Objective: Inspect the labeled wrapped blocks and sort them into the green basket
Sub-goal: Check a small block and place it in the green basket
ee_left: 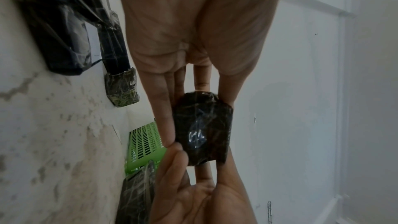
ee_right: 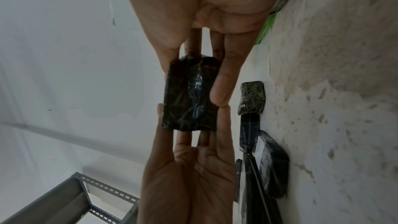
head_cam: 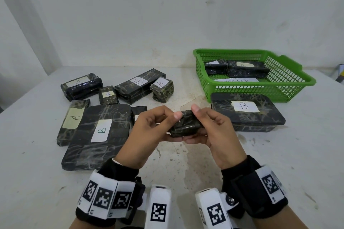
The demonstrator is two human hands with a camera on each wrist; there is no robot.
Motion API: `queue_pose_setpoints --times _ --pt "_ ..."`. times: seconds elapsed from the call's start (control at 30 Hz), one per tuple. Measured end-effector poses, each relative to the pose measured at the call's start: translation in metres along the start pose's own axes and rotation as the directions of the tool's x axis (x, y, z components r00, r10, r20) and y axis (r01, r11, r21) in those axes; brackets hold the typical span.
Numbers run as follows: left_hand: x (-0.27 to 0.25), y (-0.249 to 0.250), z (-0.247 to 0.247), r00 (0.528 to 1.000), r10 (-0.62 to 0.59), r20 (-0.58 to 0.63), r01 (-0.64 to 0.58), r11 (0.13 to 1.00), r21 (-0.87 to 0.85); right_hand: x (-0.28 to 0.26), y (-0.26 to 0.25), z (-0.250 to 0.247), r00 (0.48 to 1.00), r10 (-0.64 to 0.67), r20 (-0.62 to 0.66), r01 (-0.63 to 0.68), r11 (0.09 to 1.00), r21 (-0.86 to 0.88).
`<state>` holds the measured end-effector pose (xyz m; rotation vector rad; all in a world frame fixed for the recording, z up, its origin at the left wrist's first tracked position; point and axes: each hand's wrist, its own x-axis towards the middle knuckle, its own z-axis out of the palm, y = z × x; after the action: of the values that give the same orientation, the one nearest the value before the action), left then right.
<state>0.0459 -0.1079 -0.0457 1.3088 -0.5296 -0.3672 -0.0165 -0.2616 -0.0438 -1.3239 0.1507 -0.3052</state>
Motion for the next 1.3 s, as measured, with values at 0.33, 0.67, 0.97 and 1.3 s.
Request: queue_pose_setpoints --times 0.33,0.67,0.97,1.3 --pt "0.003 0.003 -0.004 0.990 0.012 -0.138 -0.025 0.995 -0.097 0.002 0.000 0.002 0.990 -0.140 0.002 0.139 0.986 0.088" --pt "0.002 0.007 -0.004 0.991 0.011 -0.131 -0.035 0.982 -0.184 0.004 0.004 -0.001 0.979 -0.201 0.042 0.198 0.979 0.056" --pt "0.002 0.005 -0.002 0.993 0.021 -0.117 -0.038 0.989 -0.144 0.002 0.002 0.003 0.986 -0.145 0.087 0.145 0.989 0.004" --pt "-0.002 0.008 0.007 1.000 0.015 0.002 -0.014 0.991 -0.132 -0.004 -0.001 0.003 0.981 -0.188 0.047 0.188 0.982 0.009"
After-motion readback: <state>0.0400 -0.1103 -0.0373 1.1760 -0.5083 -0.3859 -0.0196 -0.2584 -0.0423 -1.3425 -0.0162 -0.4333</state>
